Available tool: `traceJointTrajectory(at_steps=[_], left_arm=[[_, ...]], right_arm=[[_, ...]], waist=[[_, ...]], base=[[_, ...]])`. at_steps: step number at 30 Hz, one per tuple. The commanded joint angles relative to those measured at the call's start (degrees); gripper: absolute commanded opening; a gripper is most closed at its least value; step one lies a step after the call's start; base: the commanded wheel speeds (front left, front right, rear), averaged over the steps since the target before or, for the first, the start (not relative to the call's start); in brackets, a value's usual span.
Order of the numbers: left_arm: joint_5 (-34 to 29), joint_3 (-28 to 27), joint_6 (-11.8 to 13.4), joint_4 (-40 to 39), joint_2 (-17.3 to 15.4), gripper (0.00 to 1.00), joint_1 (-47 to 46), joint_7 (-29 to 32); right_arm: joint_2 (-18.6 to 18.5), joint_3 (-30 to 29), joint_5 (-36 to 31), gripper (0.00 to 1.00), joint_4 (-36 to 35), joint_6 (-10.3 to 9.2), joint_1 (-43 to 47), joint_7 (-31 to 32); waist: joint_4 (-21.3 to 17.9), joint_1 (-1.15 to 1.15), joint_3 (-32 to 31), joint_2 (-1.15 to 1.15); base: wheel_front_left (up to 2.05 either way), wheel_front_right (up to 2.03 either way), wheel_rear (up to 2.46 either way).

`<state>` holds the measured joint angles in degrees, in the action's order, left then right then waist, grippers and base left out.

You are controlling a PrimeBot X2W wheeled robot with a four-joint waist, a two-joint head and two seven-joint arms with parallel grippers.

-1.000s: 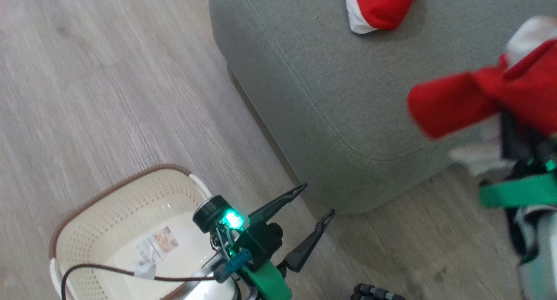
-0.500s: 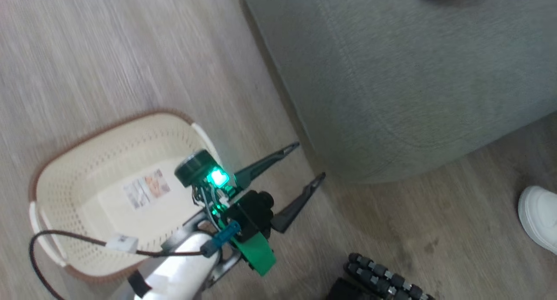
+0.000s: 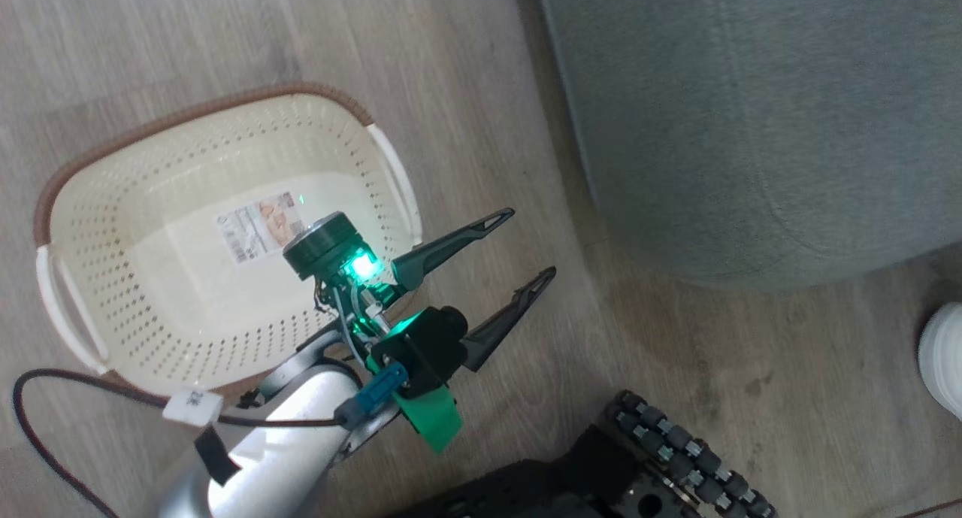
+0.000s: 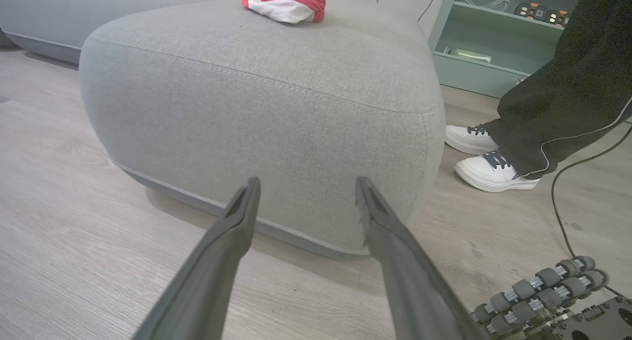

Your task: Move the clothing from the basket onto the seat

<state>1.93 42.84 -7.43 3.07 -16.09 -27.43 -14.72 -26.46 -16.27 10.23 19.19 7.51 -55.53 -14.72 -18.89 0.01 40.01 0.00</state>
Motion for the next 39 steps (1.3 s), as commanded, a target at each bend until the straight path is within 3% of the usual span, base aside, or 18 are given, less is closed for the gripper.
traceJointTrajectory(at_steps=[1,14,25,36,37,38,39], left_arm=[[-0.22,-1.14,-0.03,-2.23,-0.44,1.0,-0.67,-0.28],[-0.2,-2.8,0.27,-4.7,-1.63,1.0,-0.51,-0.28],[-0.34,-3.02,0.16,-7.17,-1.94,1.0,-1.01,-0.28],[-0.43,-3.99,0.19,-6.63,-1.93,1.0,-1.51,-0.28],[-0.46,-3.88,0.19,-6.53,-1.78,1.0,-1.55,-0.28],[-0.48,-3.74,0.18,-6.44,-1.61,1.0,-1.58,-0.28],[-0.46,-3.61,0.17,-6.33,-1.41,1.0,-1.61,-0.28]], right_arm=[[-2.85,-0.81,-0.13,0.0,0.98,-0.02,-1.51,-0.28],[-1.37,-3.98,-2.94,0.0,18.9,-0.02,-9.27,-0.28],[1.7,0.5,-4.56,0.0,32.63,-0.02,-11.95,-0.28],[0.73,3.28,-2.01,0.0,36.7,-0.02,-12.73,-0.28],[0.67,3.4,-1.77,0.04,36.86,-0.02,-12.76,-0.28],[0.59,3.58,-1.66,0.29,36.96,-0.02,-12.74,-0.28],[0.54,3.83,-1.73,1.0,36.74,-0.02,-12.58,-0.28]], waist=[[1.67,-0.01,1.94,0.0],[3.62,-0.01,6.66,0.0],[4.9,-0.01,9.25,0.0],[5.65,-0.01,8.95,0.0],[5.6,-0.01,8.61,0.0],[5.56,-0.01,8.31,0.0],[5.52,-0.01,7.79,0.0]], base=[[0.0,0.0,0.0],[0.0,0.0,0.0],[0.0,0.0,0.0],[0.0,0.0,0.0],[0.0,0.0,0.0],[0.0,0.0,0.0],[0.0,0.0,0.0]])
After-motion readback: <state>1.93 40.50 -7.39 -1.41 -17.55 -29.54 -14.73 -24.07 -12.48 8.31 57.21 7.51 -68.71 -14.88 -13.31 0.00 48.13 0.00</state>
